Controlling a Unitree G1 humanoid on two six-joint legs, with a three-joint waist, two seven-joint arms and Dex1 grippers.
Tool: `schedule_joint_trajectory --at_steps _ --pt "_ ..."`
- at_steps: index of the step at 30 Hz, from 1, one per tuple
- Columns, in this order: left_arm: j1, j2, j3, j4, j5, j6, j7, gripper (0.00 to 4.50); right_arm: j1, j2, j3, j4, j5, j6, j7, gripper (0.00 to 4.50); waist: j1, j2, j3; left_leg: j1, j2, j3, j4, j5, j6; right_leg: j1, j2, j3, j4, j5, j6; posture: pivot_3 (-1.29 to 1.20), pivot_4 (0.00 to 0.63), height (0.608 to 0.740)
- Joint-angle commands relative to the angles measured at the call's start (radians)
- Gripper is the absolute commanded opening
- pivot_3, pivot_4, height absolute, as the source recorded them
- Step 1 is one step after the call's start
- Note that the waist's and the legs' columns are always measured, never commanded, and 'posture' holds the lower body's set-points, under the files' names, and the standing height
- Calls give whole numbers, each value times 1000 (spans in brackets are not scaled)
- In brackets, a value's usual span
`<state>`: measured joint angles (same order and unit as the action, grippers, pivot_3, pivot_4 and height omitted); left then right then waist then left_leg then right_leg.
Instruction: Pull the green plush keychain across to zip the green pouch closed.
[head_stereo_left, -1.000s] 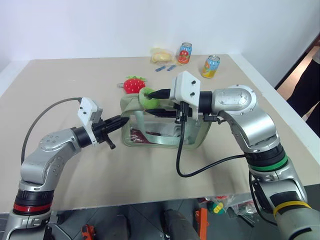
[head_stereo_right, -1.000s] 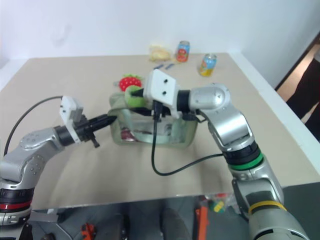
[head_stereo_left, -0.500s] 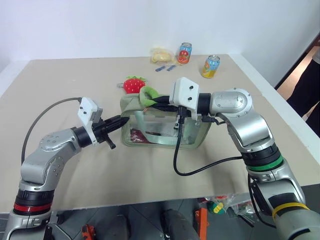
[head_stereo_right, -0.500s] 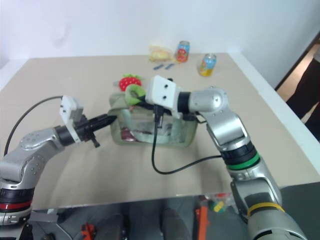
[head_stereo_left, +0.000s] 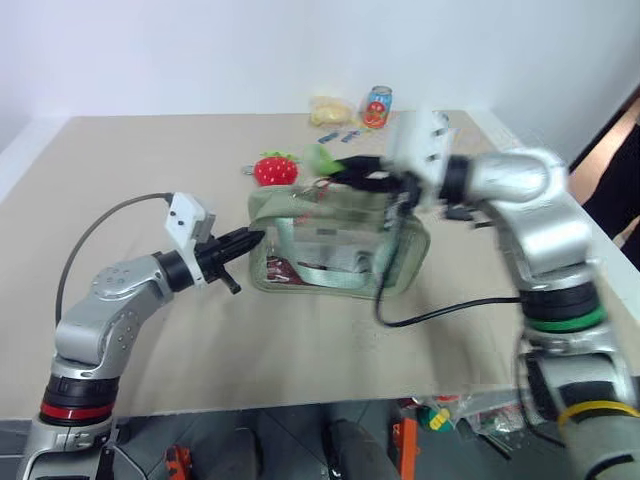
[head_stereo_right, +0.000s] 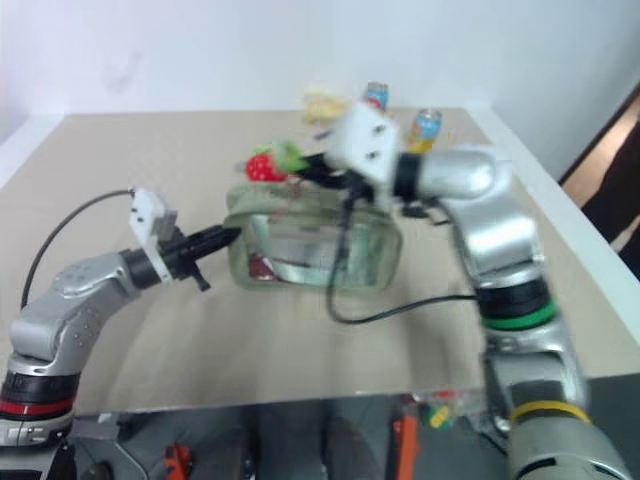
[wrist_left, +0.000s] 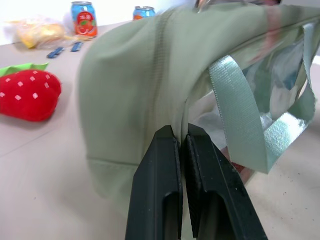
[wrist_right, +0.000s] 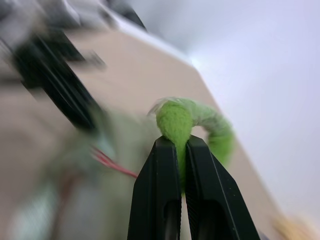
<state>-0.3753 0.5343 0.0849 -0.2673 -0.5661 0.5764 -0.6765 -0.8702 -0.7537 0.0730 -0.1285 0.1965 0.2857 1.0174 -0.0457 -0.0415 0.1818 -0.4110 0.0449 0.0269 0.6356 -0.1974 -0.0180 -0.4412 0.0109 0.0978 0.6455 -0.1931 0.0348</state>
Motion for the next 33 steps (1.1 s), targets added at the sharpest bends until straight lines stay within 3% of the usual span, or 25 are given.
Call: schedule_joint_trajectory --at_steps 1,5,7,13,19,24,28,29,33 --pt "-9 -2 24 -36 7 15 48 0 141 -167 -134 27 -67 -84 4 38 4 0 0 0 0 0 0 0 0 0 0 0 0 -1 0 0 150 740" --pt "2 -2 24 -52 5 30 65 0 363 -326 -239 30 -160 -129 -40 38 0 0 0 0 -1 1 -1 -1 -1 0 0 2 0 -2 1 0 150 740" --pt "5 -4 16 -54 11 29 70 0 456 -348 -254 -10 -182 -102 -56 38 -3 1 0 1 0 1 -1 -1 0 -1 0 2 0 -2 1 0 150 740" --pt "-24 -18 -12 -38 26 19 76 0 597 -136 -66 -224 -227 119 -205 38 -16 0 0 7 1 -2 0 0 -2 1 4 2 2 0 -1 0 150 740" --pt "-33 -25 -15 -20 43 6 82 0 631 -21 18 -207 -268 142 -279 38 -21 -1 -1 6 -1 0 4 2 -3 2 3 6 1 0 -2 0 150 740" --pt "-26 -25 0 -2 54 -16 77 0 618 11 -11 -178 -265 118 -316 38 -27 -3 -1 6 -1 1 3 2 -3 2 2 6 0 0 -2 0 150 740" --pt "-27 -29 31 4 -1 20 66 0 565 63 -144 -192 -129 225 -323 38 -28 -3 -1 6 -1 0 2 2 -3 2 3 6 1 0 -2 0 150 740" --pt "-25 -24 38 2 -15 32 57 355 549 70 -188 -199 -88 252 -324 703 -28 -3 0 6 -1 0 2 2 -3 2 3 6 1 1 -1 0 150 740" --pt "-24 1 67 0 -54 62 33 1712 526 53 -315 -248 64 332 -279 1965 -29 -3 0 4 -1 -1 2 2 -3 1 3 6 1 1 0 0 150 740"
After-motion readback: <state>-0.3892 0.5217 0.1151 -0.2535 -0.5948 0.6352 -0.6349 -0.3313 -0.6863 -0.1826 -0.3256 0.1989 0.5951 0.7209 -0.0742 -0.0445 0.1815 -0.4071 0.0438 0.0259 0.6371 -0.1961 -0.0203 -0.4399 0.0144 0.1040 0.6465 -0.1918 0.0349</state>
